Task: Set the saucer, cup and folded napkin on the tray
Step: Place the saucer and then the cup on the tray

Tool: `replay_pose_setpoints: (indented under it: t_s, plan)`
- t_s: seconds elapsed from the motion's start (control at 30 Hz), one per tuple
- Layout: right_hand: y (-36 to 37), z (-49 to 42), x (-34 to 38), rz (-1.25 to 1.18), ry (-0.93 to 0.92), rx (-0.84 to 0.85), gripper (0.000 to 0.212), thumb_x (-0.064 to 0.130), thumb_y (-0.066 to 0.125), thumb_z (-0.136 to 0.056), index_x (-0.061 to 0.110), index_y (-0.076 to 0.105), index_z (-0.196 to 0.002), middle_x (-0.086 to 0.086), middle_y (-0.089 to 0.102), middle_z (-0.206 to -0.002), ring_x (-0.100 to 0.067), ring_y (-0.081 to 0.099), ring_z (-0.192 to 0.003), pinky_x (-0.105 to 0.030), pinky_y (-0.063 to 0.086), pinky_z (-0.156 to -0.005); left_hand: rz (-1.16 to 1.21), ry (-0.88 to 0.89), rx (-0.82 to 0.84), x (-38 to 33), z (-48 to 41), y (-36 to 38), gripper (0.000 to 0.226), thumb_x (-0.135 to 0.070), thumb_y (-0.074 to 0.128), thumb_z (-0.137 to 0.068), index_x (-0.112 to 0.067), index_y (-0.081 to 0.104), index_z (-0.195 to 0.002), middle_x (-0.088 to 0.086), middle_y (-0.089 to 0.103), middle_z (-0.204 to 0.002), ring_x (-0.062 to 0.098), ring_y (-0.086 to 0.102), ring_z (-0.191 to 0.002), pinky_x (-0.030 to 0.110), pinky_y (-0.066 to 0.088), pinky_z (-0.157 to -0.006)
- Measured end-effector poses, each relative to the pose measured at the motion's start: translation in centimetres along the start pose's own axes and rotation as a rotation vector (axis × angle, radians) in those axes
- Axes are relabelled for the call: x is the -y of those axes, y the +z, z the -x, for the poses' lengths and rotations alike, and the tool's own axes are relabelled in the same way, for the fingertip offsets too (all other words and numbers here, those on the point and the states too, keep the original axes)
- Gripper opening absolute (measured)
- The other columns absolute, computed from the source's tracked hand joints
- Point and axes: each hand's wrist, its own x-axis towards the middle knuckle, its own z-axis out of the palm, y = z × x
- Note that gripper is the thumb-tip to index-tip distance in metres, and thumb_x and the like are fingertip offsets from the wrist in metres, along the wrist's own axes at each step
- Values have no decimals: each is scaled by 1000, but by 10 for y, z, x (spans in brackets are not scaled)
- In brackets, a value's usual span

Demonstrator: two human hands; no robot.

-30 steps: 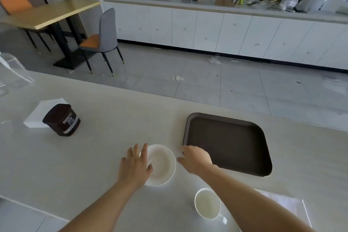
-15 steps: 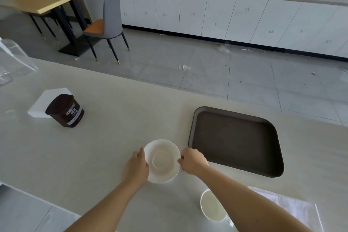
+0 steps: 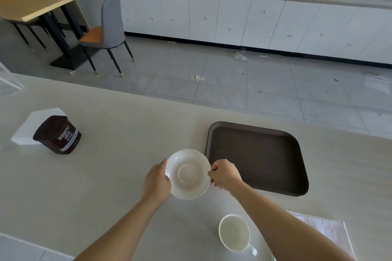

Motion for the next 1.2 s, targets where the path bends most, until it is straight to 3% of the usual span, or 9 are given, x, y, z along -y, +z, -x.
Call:
replay_pose_setpoints:
  t_s: [0.07, 0.17, 0.23, 0.57, 0.7, 0.8, 1.03, 1.2]
  plan:
    - [-12, -2, -6, -26, 24, -31, 17, 6, 52, -81, 11, 61, -68, -6, 74, -66, -19, 61, -49, -28, 51, -50, 8, 30, -2, -15, -8, 6, 51, 0, 40, -83, -20, 52, -129, 4, 61, -103, 23, 55, -92, 33, 45, -74]
    - [-31, -7, -17, -55, 63, -78, 18, 7, 53, -83, 14, 59, -67, -3, 72, -63, -17, 60, -47, -23, 46, -45, 29, 89, -23, -40, -19, 13, 27, 0, 41, -78, -23, 50, -88, -7, 54, -77, 20, 48, -74, 27, 35, -55]
    - [-44, -12, -25, -47, 74, -101, 19, 9, 54, -86, 14, 62, -70, -3, 73, -64, -17, 60, -46, -23, 45, -42, 59, 113, 0, -56, -28, 18, 24, 0, 40, -75, -23, 47, -78, -8, 52, -70, 18, 47, -68, 28, 32, -52]
    - [-82, -53, -51, -110, 135, -186, 14, 17, 61, -95, 13, 68, -85, -5, 73, -68, -15, 61, -48, -23, 46, -41, -69, 151, 99, -110, -84, 49, 15, -1, 42, -74, -15, 47, -74, 3, 58, -80, 22, 49, -71, 29, 31, -56]
    - [-87, -72, -56, -139, 162, -201, 16, 15, 58, -95, 12, 69, -83, -5, 73, -66, -15, 61, -47, -24, 49, -44, -116, 150, 116, -121, -102, 59, 21, 3, 39, -73, -17, 44, -76, 7, 55, -85, 23, 45, -75, 29, 31, -61]
    - [-88, -82, -60, -163, 175, -212, 15, 17, 59, -96, 14, 68, -85, -7, 73, -71, -15, 63, -50, -24, 49, -45, -147, 145, 124, -127, -113, 65, 21, 5, 39, -74, -9, 52, -82, 11, 58, -92, 24, 46, -77, 29, 35, -63]
    - [-88, -96, -67, -194, 187, -238, 12, 16, 60, -96, 14, 69, -88, -8, 73, -72, -19, 67, -57, -33, 61, -59, -180, 147, 143, -135, -120, 73, 20, 6, 42, -77, -9, 51, -86, 11, 54, -97, 24, 46, -73, 31, 40, -64]
    - [-85, -99, -70, -188, 197, -253, 15, 13, 58, -94, 15, 68, -83, -7, 72, -68, -20, 67, -55, -35, 62, -58, -210, 150, 121, -137, -120, 76, 20, 5, 43, -79, -7, 54, -90, 9, 54, -98, 23, 46, -72, 31, 41, -64]
